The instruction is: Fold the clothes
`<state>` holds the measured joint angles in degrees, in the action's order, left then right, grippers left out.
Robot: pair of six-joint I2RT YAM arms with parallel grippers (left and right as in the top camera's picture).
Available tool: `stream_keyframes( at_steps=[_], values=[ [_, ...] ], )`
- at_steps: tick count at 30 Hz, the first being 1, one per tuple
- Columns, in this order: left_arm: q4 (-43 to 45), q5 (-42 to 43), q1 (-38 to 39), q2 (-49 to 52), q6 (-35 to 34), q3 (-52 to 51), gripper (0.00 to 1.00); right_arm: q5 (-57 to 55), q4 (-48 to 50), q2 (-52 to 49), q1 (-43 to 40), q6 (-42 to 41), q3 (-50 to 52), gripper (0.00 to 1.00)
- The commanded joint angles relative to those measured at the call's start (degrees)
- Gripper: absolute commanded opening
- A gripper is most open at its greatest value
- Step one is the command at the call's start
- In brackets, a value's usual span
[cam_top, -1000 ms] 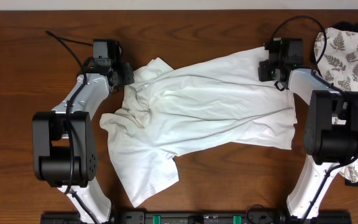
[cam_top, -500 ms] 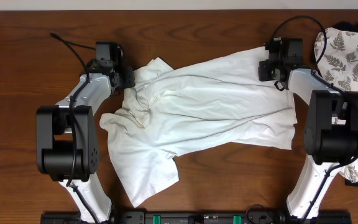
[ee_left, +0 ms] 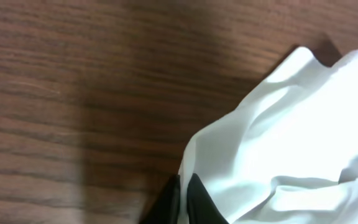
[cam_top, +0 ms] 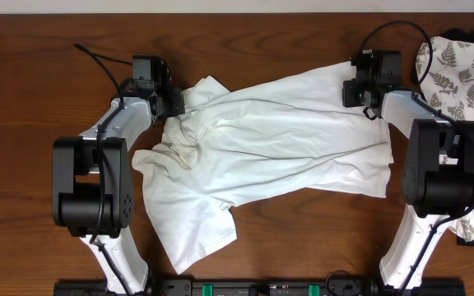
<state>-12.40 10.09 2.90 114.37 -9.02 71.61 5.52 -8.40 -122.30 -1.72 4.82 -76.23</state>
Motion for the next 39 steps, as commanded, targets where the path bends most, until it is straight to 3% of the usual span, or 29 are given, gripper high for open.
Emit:
stream_keyframes(
  at_steps=[1, 24, 39],
  values=[
    [1.03, 0.44, -0.76, -1.73, 0.2, 1.51, 0.06, -1.03, -0.2, -1.05, 0.24, -0.7, -0.15, 0.01],
    [18.8, 0.39, -7.02, -4.92, 7.98, 2.62, 0.06, -2.73, 0.04, -1.05, 0.22, -0.68, -0.15, 0.01],
    [34.84, 0.42, -7.02, 2.49, 7.98, 2.62, 0.06, -2.73, 0.02, -1.05, 0.22, -0.68, -0.15, 0.01]
  ],
)
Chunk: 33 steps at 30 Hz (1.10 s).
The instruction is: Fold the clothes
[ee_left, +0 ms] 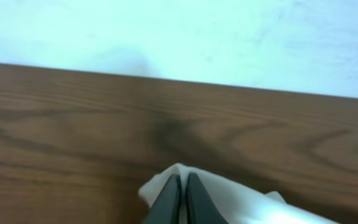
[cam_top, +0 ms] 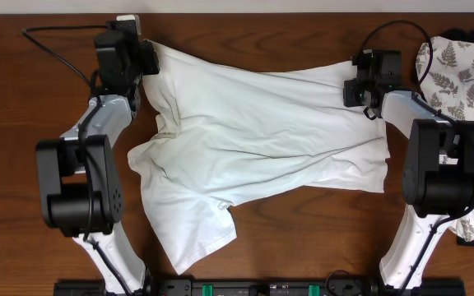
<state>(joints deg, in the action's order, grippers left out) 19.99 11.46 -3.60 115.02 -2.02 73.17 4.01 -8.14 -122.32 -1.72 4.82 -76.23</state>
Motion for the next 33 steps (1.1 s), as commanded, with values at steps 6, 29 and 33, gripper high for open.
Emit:
stream_keyframes(
  at_steps=[6, 29, 33],
  values=[
    [8.11, -0.96, -0.52, 3.58, 0.96, 1.07, 0.06, -1.22, -0.48, -1.03, 0.2, -0.68, -0.15, 0.01],
    [-33.0, 8.83, -0.81, -14.93, -4.44, 9.22, 0.71, -1.2, -0.9, -1.03, 0.24, -1.57, -0.15, 0.01],
    [-48.17, 2.54, 0.2, -19.34, -6.23, 9.22, 0.71, -1.2, -0.9, -1.03, 0.24, -1.57, -0.13, 0.01]
  ],
)
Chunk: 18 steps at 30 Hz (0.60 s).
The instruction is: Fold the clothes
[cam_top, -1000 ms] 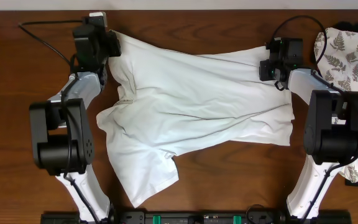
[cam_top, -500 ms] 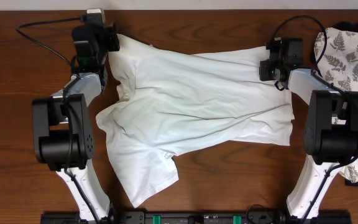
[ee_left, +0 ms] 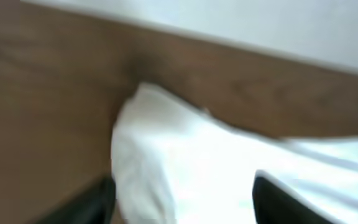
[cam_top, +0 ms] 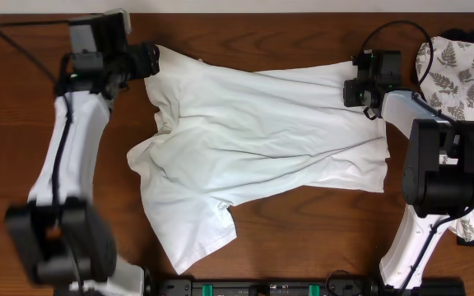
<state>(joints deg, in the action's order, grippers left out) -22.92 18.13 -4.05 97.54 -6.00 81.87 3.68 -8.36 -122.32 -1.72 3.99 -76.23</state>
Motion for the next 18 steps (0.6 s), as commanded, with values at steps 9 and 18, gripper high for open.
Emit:
stream_keyframes(
  at_steps=[9, 18],
  values=[
    [-19.69, -5.11, 0.66, 1.4, -5.97, -0.81, 0.75, -0.85, -0.68, -1.03, 0.24, -0.74, -0.15, 0.01],
    [-19.3, -0.96, 0.66, 7.1, -8.31, -0.81, 0.76, -0.87, -0.81, -1.03, 0.24, -0.74, -0.15, 0.02]
  ],
)
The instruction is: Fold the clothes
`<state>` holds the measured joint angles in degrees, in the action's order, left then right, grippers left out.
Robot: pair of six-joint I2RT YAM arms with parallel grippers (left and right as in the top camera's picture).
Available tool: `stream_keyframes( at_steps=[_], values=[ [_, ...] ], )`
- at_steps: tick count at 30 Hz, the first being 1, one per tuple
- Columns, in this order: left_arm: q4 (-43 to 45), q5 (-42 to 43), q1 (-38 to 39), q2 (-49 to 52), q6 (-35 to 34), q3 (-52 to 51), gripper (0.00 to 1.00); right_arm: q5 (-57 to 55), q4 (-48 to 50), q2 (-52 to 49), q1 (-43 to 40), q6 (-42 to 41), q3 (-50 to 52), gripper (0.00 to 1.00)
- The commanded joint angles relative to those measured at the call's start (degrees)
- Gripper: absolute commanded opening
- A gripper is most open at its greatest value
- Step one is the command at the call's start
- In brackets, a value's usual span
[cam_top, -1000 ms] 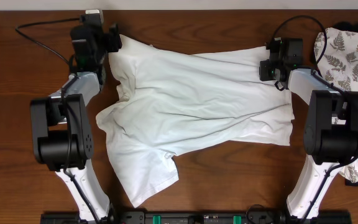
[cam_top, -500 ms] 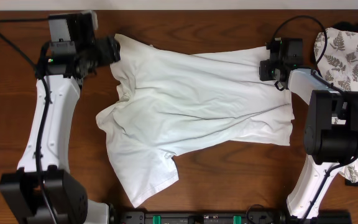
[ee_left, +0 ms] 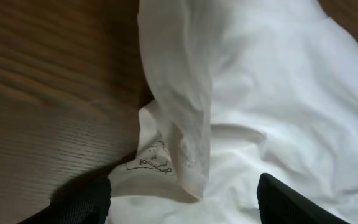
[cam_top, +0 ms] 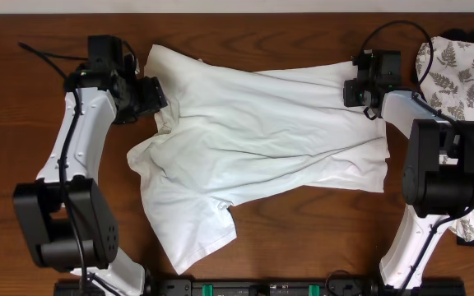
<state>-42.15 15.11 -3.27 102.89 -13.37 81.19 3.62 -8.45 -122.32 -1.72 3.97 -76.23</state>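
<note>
A white T-shirt [cam_top: 262, 131] lies spread across the wooden table, rumpled, with one sleeve toward the front. My left gripper [cam_top: 155, 97] stands open at the shirt's left side. In the left wrist view its gripper [ee_left: 182, 211] straddles the collar with its printed label [ee_left: 151, 163], both black fingers [ee_left: 82, 202] apart and nothing pinched between them. My right gripper [cam_top: 360, 89] sits at the shirt's back right corner. The cloth runs up into it, and its fingertips are hidden under the wrist.
A heap of other clothes lies at the right edge: a fern-printed cloth [cam_top: 467, 74], a dark piece [cam_top: 467, 37] behind it and a coral piece near the front. The table's back edge [cam_top: 245, 10] runs just behind the shirt.
My left gripper, still open, has moved from the shirt's back left corner toward the front and now stands over the collar. The corner stays where it lay. The right arm has not moved.
My left gripper was shut on a fold of the shirt's left shoulder, bunched near the middle left. Then it held that fold out at the back left by the table's edge. Then it was open with the cloth lying flat there, and now it is over the collar.
</note>
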Motion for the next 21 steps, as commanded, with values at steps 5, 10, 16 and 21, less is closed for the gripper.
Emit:
stream_keyframes(
  at_steps=[5, 10, 16, 21],
  values=[
    [-0.02, 2.45, -0.13, 4.63, -0.98, -0.13, 0.76, -0.81, -0.79, -1.03, 0.24, -0.7, -0.13, 0.02],
    [0.31, 2.43, -0.13, 6.49, -4.39, -0.13, 0.77, -0.81, -0.83, -1.03, 0.24, -0.7, -0.13, 0.02],
    [2.62, 2.43, -0.11, 6.99, -4.42, -0.13, 0.77, -0.81, -0.9, -1.03, 0.24, -0.72, -0.13, 0.01],
    [4.31, 2.4, 0.55, 7.96, -4.55, -0.13, 0.77, -0.81, -1.01, -1.03, 0.24, -0.72, -0.13, 0.01]
  ],
)
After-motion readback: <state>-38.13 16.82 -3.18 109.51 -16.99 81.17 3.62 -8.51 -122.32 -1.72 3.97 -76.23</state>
